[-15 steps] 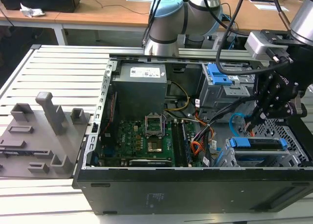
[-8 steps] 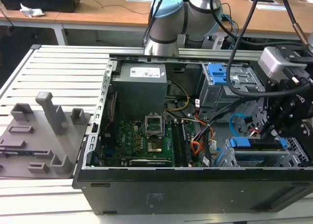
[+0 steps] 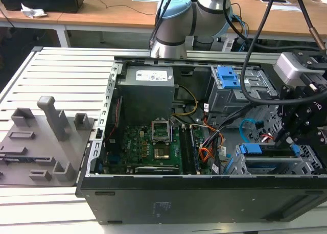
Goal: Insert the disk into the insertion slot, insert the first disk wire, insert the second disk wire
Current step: 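Insert the first disk wire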
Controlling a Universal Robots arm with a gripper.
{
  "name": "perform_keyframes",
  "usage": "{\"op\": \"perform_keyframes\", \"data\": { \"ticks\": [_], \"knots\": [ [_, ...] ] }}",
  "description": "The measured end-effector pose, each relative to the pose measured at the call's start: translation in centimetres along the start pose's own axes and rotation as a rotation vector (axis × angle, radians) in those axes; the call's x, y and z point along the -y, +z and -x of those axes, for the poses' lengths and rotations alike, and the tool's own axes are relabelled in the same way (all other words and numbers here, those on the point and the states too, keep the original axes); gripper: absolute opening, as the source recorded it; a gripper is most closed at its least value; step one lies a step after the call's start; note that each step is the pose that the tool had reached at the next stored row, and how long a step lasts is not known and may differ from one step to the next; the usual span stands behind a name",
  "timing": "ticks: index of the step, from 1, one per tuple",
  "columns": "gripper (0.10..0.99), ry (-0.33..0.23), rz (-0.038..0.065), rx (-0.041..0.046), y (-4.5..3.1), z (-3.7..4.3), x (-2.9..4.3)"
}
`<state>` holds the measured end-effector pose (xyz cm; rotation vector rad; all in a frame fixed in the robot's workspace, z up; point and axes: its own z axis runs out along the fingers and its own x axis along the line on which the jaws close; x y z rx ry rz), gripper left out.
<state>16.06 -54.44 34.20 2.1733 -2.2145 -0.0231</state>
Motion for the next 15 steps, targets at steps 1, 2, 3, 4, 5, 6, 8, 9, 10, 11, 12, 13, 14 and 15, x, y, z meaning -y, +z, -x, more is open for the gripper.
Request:
{"op": "perform_keyframes", "data": {
  "ticks": [1,2,3,4,5,6,8,9,10,11,12,13,14,15],
  "knots": [
    [0.173,0.000,0.000,-0.0001,0.06,0.00,0.03],
    [0.173,0.000,0.000,-0.0002,0.13,0.00,0.08],
    [0.173,0.000,0.000,0.0000,0.17,0.00,0.15],
    [0.173,0.000,0.000,0.0000,0.20,0.01,0.22],
    [0.173,0.000,0.000,-0.0001,0.21,0.01,0.26],
    [0.173,0.000,0.000,-0.0001,0.22,0.01,0.27],
    [0.173,0.000,0.000,0.0003,0.24,0.01,0.28],
    [0.173,0.000,0.000,0.0006,0.22,0.01,0.29],
    [0.173,0.000,0.000,0.0011,0.15,0.01,0.29],
    [0.173,0.000,0.000,0.0019,0.05,0.01,0.28],
    [0.173,0.000,0.000,0.0013,-0.18,0.01,0.27],
    [0.173,0.000,0.000,0.0004,-0.32,0.01,0.27],
    [0.173,0.000,0.000,0.0017,-0.30,0.01,0.27],
    [0.173,0.001,0.000,0.0028,-0.32,0.01,0.26]
  ]
}}
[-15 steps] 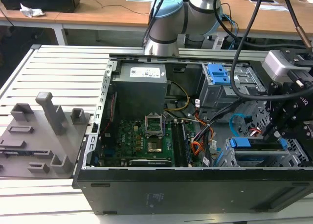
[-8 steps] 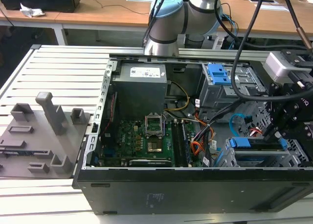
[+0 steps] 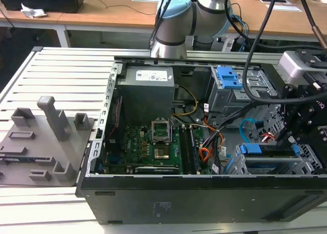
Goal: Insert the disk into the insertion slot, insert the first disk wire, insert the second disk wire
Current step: 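Insert the first disk wire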
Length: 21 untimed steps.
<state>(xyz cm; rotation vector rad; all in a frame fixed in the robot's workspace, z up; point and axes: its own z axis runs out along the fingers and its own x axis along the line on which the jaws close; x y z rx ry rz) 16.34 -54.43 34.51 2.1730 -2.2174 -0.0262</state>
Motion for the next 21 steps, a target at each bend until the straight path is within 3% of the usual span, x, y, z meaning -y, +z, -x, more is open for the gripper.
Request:
{"op": "perform_keyframes", "data": {
  "ticks": [21],
  "knots": [
    [0.173,0.006,0.000,-0.0001,0.84,0.04,0.03]
  ]
}}
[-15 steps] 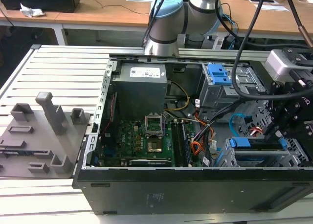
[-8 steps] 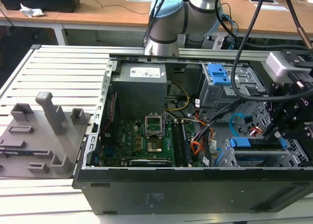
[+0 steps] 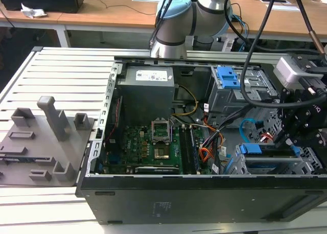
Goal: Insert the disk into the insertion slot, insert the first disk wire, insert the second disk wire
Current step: 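Insert the first disk wire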
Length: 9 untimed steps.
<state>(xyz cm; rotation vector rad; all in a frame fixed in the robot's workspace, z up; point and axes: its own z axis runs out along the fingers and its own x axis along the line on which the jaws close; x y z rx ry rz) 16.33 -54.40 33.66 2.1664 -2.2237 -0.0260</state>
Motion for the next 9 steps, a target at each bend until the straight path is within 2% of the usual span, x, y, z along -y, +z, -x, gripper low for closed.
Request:
{"op": "perform_keyframes", "data": {
  "ticks": [2,3,4,6,7,9],
  "knots": [
    [0.188,0.000,0.000,0.0002,0.01,0.00,0.00],
    [0.251,0.000,0.000,0.0002,0.01,0.00,0.00],
    [0.251,0.000,0.000,-0.0002,-0.21,0.00,-0.01],
    [0.251,0.000,0.000,-0.0002,-2.15,-0.03,-0.08],
    [0.251,0.000,0.000,-0.0001,-2.87,-0.04,-0.11],
    [0.251,0.000,0.000,-0.0002,-2.88,-0.04,-0.11]
  ]
}}
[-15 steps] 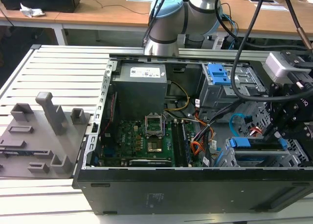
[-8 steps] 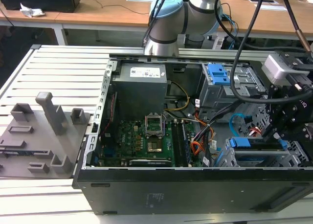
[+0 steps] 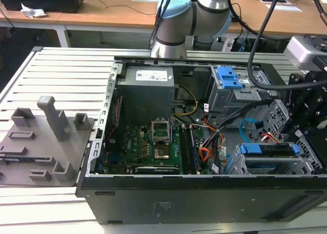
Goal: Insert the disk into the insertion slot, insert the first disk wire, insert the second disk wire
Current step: 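Insert the first disk wire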
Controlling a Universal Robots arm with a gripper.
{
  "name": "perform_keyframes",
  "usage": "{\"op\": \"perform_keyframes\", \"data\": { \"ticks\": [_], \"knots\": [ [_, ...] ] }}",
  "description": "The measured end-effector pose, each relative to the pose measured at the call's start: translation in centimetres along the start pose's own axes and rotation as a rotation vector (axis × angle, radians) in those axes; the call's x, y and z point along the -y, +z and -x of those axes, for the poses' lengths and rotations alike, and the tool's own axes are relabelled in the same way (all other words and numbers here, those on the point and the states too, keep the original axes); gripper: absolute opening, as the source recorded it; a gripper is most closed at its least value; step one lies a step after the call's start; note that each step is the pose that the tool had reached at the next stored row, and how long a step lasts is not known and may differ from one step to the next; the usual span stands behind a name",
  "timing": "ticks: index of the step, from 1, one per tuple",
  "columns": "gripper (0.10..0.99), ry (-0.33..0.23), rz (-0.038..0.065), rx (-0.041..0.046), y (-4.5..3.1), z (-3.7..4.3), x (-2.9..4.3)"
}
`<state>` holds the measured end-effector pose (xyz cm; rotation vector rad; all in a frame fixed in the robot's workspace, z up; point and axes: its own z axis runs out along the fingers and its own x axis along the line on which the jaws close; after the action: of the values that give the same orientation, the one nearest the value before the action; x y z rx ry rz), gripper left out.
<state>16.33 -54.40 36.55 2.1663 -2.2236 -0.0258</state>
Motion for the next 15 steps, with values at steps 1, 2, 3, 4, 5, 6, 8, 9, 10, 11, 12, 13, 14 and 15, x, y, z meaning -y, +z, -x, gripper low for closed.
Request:
{"op": "perform_keyframes", "data": {
  "ticks": [1,2,3,4,5,6,8,9,10,11,12,13,14,15],
  "knots": [
    [0.251,0.000,0.000,-0.0001,0.00,0.00,0.00],
    [0.235,0.000,0.000,0.0000,0.00,0.00,0.00],
    [0.169,0.000,0.000,0.0000,0.00,0.00,0.00],
    [0.106,0.000,0.000,0.0000,0.00,0.00,0.00],
    [0.106,0.000,0.000,0.0000,0.00,0.00,0.00],
    [0.106,0.000,0.000,0.0000,0.00,0.00,0.00],
    [0.106,0.000,0.000,0.0000,0.00,0.00,0.00],
    [0.106,0.000,0.000,0.0000,0.04,0.00,-0.04],
    [0.106,0.000,0.000,-0.0001,0.11,0.00,-0.09],
    [0.106,0.000,0.000,-0.0001,0.28,0.00,-0.17],
    [0.106,0.000,0.000,-0.0002,0.41,0.00,-0.28],
    [0.106,0.000,0.000,0.0000,0.55,-0.01,-0.50],
    [0.106,0.000,0.000,-0.0002,0.64,-0.01,-0.75],
    [0.106,0.000,0.000,0.0001,0.80,-0.02,-1.36]
  ]
}}
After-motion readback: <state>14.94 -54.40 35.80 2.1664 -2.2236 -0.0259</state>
